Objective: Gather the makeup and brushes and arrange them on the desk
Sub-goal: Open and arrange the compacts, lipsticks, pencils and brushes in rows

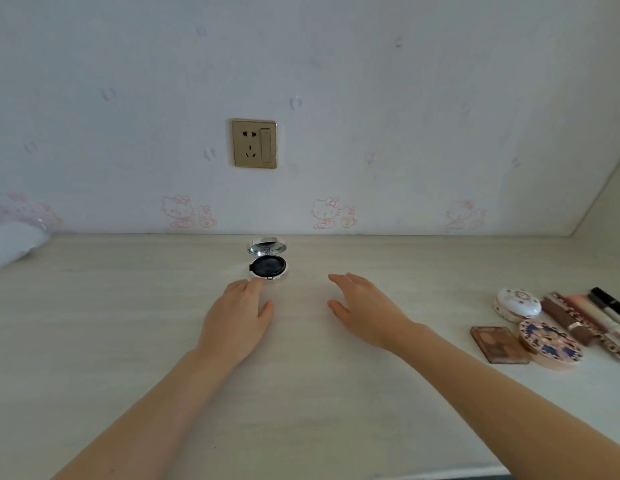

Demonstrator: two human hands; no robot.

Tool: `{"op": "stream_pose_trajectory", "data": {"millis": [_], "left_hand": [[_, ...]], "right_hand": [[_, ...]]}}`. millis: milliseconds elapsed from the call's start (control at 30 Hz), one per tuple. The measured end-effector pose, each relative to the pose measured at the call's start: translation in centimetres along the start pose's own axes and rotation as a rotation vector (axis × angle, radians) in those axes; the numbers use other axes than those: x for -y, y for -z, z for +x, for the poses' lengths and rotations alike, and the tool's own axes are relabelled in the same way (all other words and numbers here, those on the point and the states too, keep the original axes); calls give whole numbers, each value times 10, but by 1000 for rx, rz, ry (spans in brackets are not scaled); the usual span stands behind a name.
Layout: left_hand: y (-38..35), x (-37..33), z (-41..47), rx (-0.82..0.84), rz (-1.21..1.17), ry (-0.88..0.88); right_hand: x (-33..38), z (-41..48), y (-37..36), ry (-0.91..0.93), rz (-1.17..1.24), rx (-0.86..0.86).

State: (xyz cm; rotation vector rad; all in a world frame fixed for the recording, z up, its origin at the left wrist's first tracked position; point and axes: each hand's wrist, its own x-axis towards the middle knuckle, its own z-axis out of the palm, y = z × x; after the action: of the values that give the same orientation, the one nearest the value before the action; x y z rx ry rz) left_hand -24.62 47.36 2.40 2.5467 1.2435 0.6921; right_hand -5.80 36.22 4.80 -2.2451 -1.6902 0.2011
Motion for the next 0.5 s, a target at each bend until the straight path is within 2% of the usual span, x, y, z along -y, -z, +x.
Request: {"op": "stream_pose_trajectory", "data": {"millis": [267,500], "left_hand": [[-17,-76,-28,99,-82,-160],[-48,-140,-32,182,-249,-244]], "right_hand": [[-49,-73,34,-107,-63,-63],[-93,-120,62,-203,-102,-126]]}}
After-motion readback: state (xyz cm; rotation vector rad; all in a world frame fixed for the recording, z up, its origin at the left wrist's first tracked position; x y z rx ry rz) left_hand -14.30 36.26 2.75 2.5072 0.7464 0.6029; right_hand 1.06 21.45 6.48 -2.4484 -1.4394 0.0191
